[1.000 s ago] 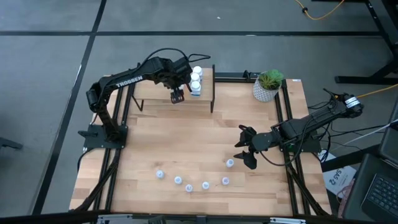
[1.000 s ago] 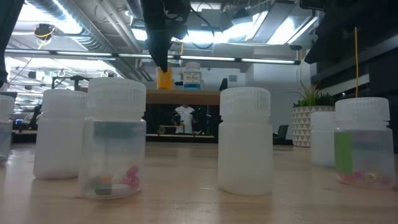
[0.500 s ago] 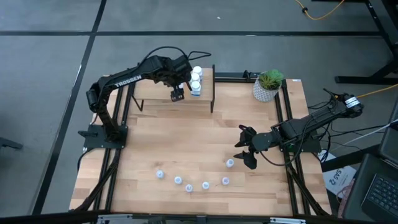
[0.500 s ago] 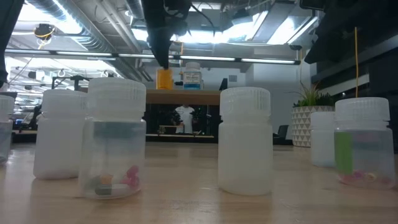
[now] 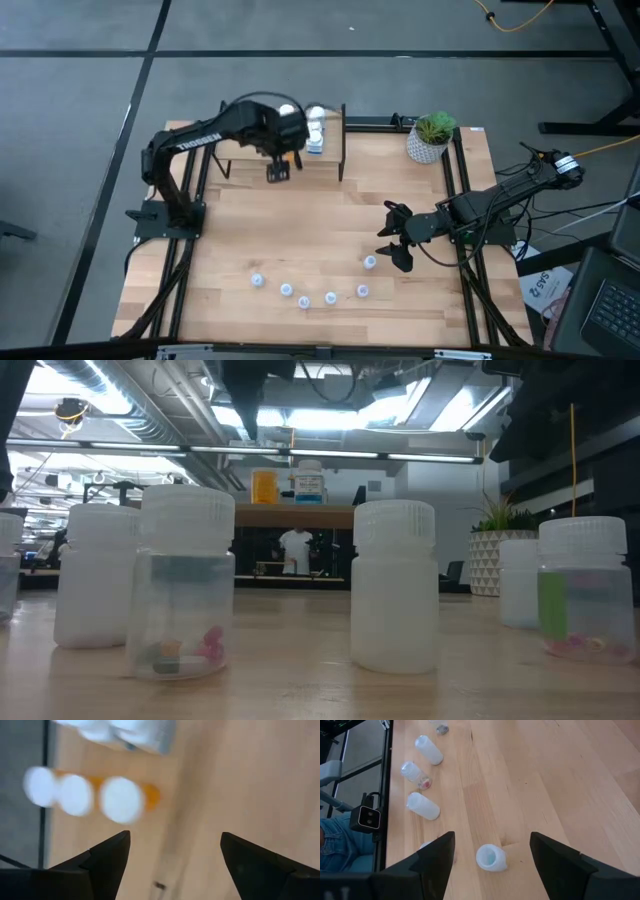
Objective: Pick and place medicine bottles onto shelf by color
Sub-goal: Put the transparent pill bottle on the shelf
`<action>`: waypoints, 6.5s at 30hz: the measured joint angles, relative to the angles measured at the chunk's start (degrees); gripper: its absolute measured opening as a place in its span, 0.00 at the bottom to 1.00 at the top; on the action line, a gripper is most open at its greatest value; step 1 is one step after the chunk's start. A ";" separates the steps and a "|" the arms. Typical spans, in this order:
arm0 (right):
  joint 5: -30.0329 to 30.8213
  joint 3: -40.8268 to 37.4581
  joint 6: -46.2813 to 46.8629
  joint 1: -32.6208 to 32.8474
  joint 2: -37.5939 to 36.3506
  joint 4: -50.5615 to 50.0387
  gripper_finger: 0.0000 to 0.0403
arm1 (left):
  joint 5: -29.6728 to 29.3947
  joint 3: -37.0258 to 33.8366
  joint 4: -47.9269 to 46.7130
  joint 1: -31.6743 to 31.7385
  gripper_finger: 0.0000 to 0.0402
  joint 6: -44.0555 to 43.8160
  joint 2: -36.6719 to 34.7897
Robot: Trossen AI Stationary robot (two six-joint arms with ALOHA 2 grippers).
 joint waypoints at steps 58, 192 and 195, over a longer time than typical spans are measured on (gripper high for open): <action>-11.81 0.00 -4.30 -0.14 0.02 7.43 0.65 | -0.70 -0.26 -3.26 -52.78 0.75 -37.31 -0.35; -2.28 62.97 -58.95 -42.89 36.60 -34.11 0.35 | -9.85 -0.26 -3.28 -60.40 0.75 -38.51 -2.03; -6.51 62.97 -61.87 -47.60 36.61 -32.17 0.35 | -11.48 -0.26 -3.28 -60.32 0.75 -38.54 -2.03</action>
